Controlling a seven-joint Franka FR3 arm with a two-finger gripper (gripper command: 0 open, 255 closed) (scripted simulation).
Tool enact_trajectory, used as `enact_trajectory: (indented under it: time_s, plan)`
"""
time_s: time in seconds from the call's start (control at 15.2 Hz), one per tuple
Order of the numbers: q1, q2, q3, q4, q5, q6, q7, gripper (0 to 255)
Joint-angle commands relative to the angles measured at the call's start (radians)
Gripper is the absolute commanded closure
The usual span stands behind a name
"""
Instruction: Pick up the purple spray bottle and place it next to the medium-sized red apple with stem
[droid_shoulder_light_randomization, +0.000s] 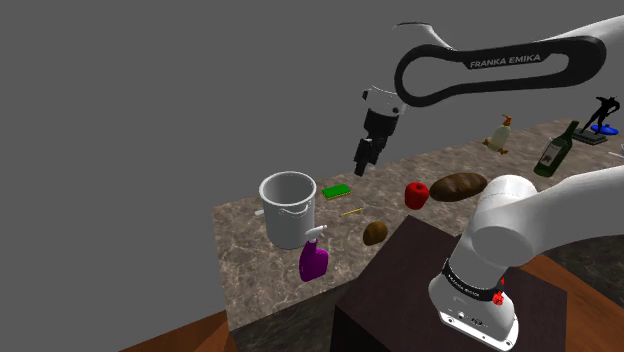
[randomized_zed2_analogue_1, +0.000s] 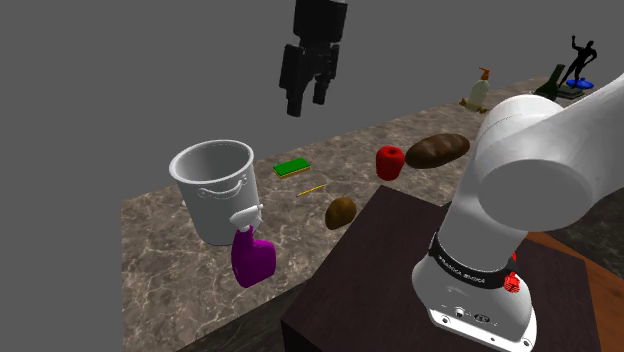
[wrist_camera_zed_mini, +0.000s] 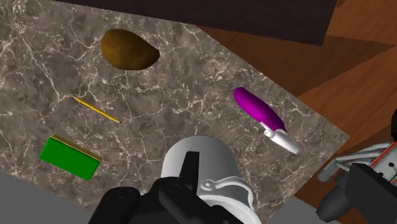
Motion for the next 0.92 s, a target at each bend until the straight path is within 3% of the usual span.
enact_trajectory:
  time_s: [0.0,0.33,0.53,0.73,0.86]
  plan:
    - [0.027,0.001,-0.028,-0.079,0.005,0.11,-0.094,0]
    - [0.114,0.05,-0.112,-0.242,0.033,0.386,-0.33,0]
    - [0.193,0.134,-0.187,-0.309,0.067,0.571,-0.497,0]
    - [0.324,0.258,-0.307,-0.346,0.138,0.767,-0.699,0]
    - [0.476,0.352,-0.438,-0.35,0.226,0.897,-0.87,0]
